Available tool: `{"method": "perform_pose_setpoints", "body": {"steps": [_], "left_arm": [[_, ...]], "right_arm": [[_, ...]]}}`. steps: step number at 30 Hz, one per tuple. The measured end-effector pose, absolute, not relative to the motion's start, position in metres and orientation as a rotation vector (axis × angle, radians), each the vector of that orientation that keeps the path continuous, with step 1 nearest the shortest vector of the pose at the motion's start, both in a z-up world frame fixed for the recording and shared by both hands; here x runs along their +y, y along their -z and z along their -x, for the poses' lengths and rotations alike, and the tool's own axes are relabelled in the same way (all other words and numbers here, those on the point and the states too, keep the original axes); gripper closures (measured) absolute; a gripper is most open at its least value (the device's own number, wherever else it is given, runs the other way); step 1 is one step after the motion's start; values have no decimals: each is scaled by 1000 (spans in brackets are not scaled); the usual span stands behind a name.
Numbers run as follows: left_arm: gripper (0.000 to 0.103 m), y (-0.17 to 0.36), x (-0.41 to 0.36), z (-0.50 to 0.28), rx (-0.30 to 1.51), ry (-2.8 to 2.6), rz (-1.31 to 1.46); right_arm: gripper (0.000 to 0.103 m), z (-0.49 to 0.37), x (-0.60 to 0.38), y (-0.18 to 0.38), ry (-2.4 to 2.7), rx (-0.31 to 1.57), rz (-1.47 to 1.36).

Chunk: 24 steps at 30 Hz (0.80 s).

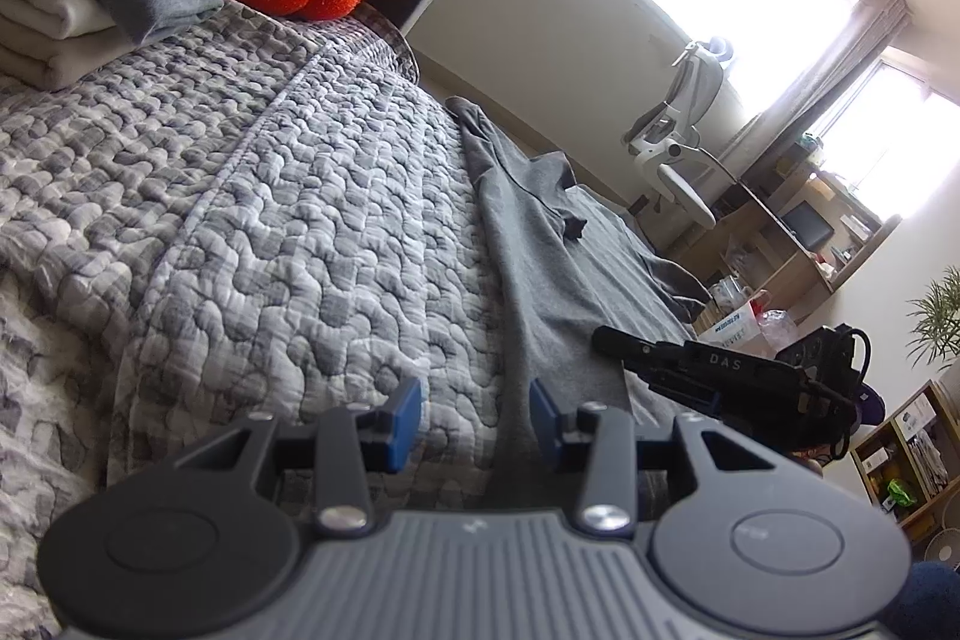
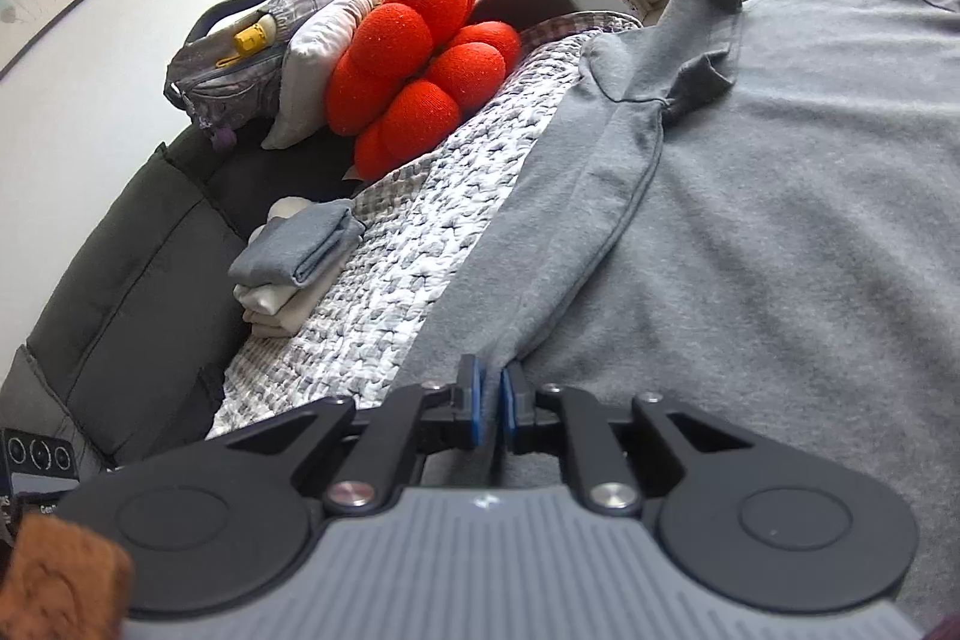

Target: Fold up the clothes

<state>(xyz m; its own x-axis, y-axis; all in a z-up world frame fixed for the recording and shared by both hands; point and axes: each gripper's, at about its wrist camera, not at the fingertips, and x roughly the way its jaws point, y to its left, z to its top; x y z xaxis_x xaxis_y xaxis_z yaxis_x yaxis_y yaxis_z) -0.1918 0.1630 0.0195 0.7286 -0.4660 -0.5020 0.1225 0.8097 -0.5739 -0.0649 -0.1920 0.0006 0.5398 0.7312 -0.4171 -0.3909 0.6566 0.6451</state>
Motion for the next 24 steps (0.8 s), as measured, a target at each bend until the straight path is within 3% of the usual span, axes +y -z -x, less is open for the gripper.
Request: {"method": "perform_pose_setpoints", "body": {"steps": [10,24], "left_arm": [[62,-17,143,169,702,398,517],[62,-46,120,97,732,400,421]], "right_arm": [[89,52,-203,2,-680,752,-562],[89,-46,-230,5,-507,864,-683]]}}
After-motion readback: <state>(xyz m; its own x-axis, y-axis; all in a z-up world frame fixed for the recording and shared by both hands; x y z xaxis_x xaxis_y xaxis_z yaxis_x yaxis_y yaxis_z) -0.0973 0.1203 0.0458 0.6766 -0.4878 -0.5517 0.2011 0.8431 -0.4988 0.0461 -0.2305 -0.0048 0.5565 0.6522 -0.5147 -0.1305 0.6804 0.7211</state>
